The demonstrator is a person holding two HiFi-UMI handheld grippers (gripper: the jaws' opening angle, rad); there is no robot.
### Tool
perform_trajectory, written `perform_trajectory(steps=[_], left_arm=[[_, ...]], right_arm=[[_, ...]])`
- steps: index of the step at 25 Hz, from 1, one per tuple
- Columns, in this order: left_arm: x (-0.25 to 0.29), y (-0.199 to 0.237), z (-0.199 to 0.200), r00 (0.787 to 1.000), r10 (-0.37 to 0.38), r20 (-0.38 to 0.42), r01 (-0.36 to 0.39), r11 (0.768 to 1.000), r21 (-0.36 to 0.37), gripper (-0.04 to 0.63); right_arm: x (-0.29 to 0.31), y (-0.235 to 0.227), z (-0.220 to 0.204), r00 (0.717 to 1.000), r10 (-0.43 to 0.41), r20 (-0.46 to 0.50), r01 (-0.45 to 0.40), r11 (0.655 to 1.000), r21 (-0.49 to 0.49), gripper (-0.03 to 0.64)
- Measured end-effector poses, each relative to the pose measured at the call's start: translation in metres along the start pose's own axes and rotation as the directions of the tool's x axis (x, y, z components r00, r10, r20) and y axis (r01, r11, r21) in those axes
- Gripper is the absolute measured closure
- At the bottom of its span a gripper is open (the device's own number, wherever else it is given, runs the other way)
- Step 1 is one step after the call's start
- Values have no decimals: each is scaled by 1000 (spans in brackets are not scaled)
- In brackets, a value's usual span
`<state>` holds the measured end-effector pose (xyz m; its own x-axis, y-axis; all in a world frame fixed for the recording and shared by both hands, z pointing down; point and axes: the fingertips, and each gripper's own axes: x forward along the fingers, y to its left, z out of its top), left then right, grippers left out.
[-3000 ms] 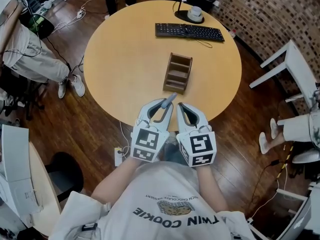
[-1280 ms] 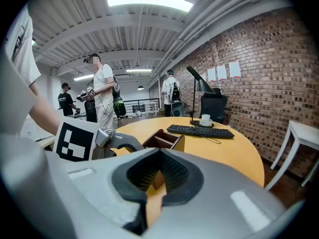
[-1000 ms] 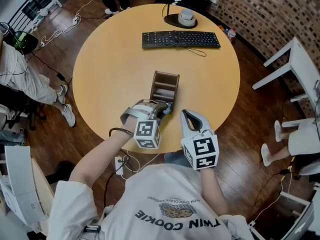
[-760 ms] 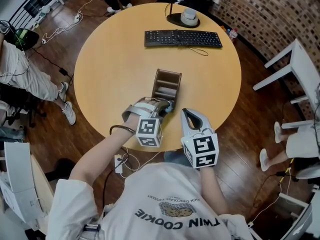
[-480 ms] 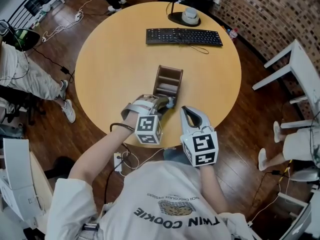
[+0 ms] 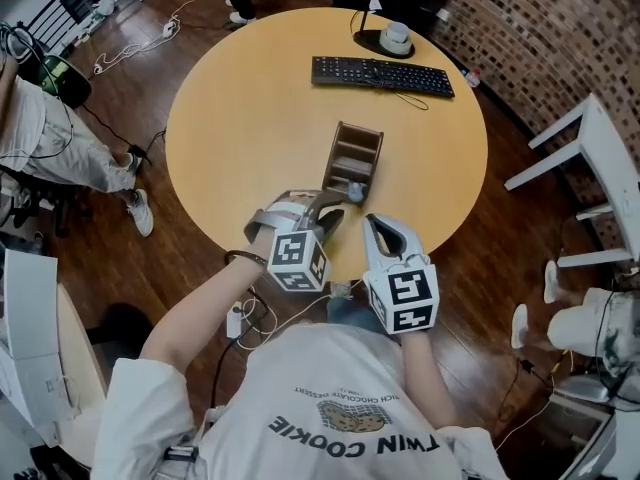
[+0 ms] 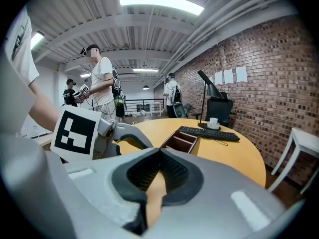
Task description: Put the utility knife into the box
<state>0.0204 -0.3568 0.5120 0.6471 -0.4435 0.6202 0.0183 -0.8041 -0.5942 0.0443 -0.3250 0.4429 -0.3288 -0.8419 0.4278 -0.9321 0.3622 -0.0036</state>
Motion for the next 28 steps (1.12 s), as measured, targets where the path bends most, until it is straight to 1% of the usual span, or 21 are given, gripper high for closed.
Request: perform_trajectory(steps=[2, 5, 11, 15, 19, 24, 28], left_arm=[[-15, -7, 1, 1000, 13, 14, -13, 999, -31, 502], [-40, -17, 3, 999, 27, 36, -23, 994, -105, 509], [-85, -33, 15, 991, 78, 106, -52, 972, -230, 545], [-109, -43, 24, 984, 108, 144, -57, 946, -320, 561], [-127, -51, 36, 976, 140, 168, -61, 913, -404, 578], [-145, -58, 47, 968, 181, 176, -81, 882, -463, 588], [-154, -69, 56, 966, 200, 164, -93, 860, -502, 588]], right_arm=[[-6, 15, 0, 1000, 5, 2, -5, 1000, -11, 615], [-16, 37, 1, 1000, 10, 4, -10, 1000, -26, 615], [-36, 73, -5, 1000, 16, 12, -15, 999, -42, 615], [-52, 88, -9, 1000, 8, 15, -8, 999, -38, 615], [-68, 94, -10, 1000, 6, 22, -5, 1000, -29, 615], [-84, 102, -14, 1000, 12, 25, -11, 1000, -28, 615], [-95, 106, -18, 999, 33, 33, -32, 999, -34, 615]])
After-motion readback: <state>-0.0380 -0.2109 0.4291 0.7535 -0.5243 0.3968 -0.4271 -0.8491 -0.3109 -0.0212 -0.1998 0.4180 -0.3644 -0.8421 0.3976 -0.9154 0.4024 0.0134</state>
